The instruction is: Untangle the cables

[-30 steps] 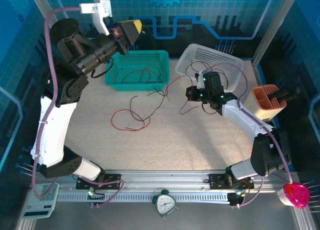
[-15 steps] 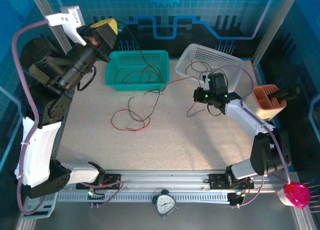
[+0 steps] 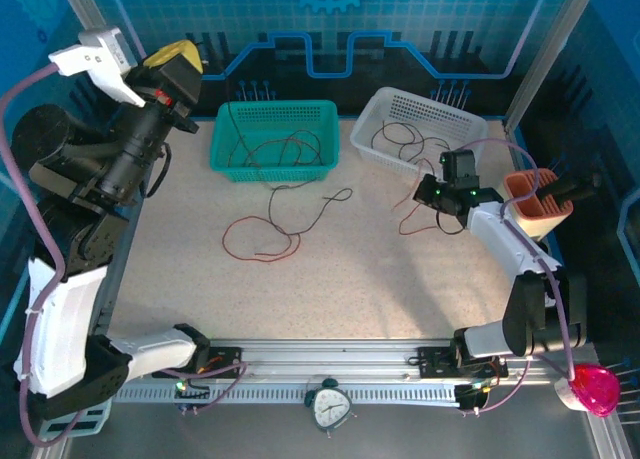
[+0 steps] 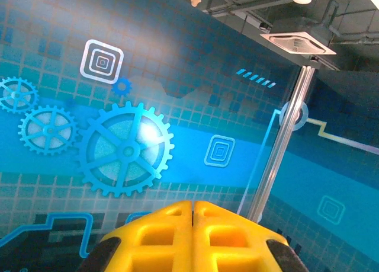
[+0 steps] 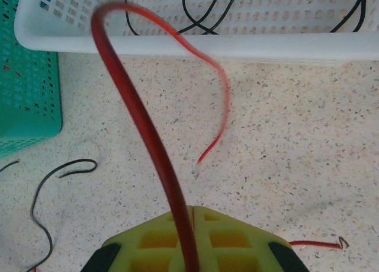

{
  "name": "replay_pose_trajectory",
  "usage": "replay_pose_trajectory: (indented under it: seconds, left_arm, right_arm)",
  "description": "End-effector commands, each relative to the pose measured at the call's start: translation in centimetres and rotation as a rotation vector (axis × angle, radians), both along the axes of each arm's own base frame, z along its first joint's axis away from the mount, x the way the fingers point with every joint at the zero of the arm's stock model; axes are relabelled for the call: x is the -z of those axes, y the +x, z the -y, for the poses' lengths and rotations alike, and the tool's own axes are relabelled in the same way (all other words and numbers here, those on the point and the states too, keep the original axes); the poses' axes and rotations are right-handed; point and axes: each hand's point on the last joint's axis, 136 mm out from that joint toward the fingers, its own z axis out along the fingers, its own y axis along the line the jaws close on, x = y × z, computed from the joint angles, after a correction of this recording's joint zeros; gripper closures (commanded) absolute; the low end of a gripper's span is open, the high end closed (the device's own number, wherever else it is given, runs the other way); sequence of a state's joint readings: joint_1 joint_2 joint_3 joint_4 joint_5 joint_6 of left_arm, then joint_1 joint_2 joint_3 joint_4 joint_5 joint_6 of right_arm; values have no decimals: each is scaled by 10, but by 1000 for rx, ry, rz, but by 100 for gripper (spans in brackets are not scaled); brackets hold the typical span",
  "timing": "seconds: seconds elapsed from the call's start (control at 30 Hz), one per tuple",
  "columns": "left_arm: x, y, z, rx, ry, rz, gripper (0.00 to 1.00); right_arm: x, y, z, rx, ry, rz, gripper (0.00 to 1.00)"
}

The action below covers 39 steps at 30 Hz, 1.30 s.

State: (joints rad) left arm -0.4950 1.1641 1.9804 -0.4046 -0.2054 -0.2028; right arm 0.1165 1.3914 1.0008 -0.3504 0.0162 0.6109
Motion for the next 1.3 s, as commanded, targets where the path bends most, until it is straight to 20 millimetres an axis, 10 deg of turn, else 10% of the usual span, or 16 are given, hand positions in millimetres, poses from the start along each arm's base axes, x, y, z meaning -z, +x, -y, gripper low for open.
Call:
replay_pose_trajectory:
  seconds: [0.0, 0.73, 1.27]
  left_arm:
    - [-6, 0, -2, -18, -5, 32, 100]
    - [15, 40, 43, 114, 18, -60, 100]
    - [15, 26, 25, 47, 51, -61, 100]
  right_arm:
    - [-18, -1, -7, -20, 51, 49, 100]
    - [-181, -41, -56, -208, 98, 450, 100]
    - [-210, 50, -150, -392, 144, 484, 100]
